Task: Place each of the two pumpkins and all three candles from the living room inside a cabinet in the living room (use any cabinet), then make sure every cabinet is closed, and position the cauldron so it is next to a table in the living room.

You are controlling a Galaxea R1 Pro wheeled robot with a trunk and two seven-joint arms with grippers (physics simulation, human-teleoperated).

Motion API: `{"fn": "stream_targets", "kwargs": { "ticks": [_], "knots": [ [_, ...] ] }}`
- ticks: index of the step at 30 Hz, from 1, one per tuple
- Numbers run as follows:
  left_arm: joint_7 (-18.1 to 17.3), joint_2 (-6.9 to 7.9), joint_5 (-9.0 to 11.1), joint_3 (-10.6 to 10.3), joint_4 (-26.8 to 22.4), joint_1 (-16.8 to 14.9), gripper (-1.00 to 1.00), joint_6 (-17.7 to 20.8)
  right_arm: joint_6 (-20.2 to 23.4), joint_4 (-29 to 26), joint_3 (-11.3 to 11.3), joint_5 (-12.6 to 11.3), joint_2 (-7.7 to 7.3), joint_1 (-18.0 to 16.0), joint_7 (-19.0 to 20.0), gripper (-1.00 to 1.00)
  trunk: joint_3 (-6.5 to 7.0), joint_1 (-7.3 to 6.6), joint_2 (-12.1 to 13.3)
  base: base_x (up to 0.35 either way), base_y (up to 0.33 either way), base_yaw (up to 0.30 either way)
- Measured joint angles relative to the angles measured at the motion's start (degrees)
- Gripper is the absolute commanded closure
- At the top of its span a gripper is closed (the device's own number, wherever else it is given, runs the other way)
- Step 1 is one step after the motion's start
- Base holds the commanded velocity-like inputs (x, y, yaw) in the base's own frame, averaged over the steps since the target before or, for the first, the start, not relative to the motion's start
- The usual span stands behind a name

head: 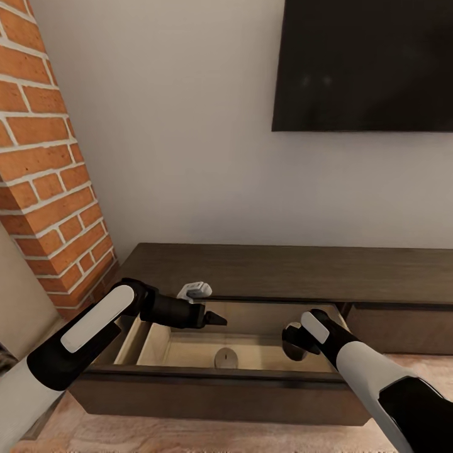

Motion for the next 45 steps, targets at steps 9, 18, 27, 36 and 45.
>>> {"fn": "stream_targets", "kwargs": {
  "ticks": [9, 18, 27, 36, 45],
  "knots": [
    [0.0, 0.00, 0.0, 0.0, 0.0, 0.0, -1.00, 0.0, -1.4, 0.0, 0.0, 0.1, 0.21, 0.0, 0.1, 1.00, -0.45, 0.05, 0.0, 0.000, 0.000, 0.000],
    [0.1, 0.00, -0.1, 0.0, 0.0, 0.0, -1.00, 0.0, -5.9, 0.0, 0.2, 0.1, 0.36, 0.0, 0.4, 1.00, -1.55, 0.18, -0.1, 0.000, 0.000, 0.000],
    [0.1, 0.00, 0.0, 0.0, -0.5, 0.0, -1.00, 0.0, -6.3, -0.1, 0.3, 0.3, 0.51, 0.0, 0.4, 1.00, -3.11, 0.35, -0.2, 0.000, 0.000, 0.000],
    [0.0, 0.00, 0.0, 0.1, -0.8, 0.0, -1.00, 0.0, -6.2, -0.1, 0.4, 0.3, 0.60, 0.0, 0.4, 1.00, -3.11, 0.34, -0.2, 0.042, 0.000, 0.000],
    [0.0, 0.00, 0.0, 0.1, -0.8, 0.0, -1.00, 0.0, -6.2, -0.1, 0.4, 0.4, 0.59, 0.0, 0.4, 1.00, -3.11, 0.35, -0.2, 0.059, 0.000, 0.000]
  ]
}}
